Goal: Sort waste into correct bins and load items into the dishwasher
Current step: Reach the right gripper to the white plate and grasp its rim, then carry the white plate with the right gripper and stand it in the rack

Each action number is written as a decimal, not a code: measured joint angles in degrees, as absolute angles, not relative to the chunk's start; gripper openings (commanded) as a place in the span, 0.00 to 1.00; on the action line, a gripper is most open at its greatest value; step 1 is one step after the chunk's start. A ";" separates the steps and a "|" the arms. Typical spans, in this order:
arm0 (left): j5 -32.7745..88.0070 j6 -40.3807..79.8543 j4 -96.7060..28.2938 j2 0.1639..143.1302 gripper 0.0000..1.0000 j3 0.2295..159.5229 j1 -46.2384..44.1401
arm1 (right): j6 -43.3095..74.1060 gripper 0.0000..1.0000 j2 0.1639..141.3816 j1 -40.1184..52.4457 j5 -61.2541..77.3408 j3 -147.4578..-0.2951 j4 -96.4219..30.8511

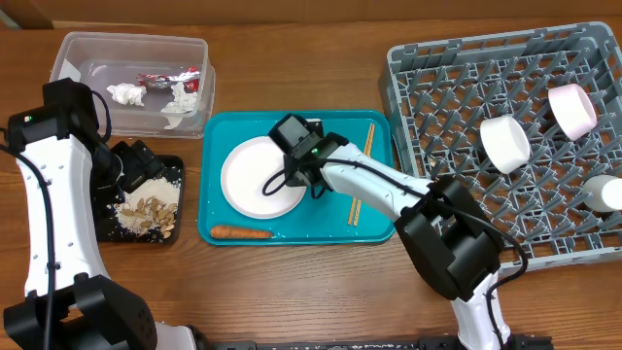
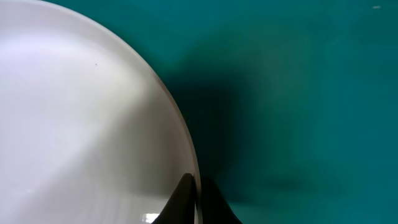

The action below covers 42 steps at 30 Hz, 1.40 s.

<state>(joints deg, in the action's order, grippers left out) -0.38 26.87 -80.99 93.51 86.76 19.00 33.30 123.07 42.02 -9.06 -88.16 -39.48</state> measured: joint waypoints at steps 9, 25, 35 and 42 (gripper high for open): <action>-0.40 26.87 -80.99 93.51 1.00 86.76 19.00 | 34.48 0.04 121.30 38.96 -14.92 -88.18 -43.99; -0.38 26.87 -80.99 93.51 1.00 86.76 19.00 | 10.11 0.04 93.91 30.48 -50.19 -88.09 -38.87; -0.38 26.87 -80.99 93.51 1.00 86.76 19.00 | 2.76 0.04 94.52 17.17 -77.52 -85.32 -37.71; -0.38 26.87 -80.95 93.51 1.00 86.76 19.00 | 2.85 0.04 95.22 13.06 -77.89 -80.77 -37.71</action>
<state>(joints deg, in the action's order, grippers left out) -0.38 26.87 -80.95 93.51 86.76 19.00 2.85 95.22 13.06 -77.89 -80.77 -37.71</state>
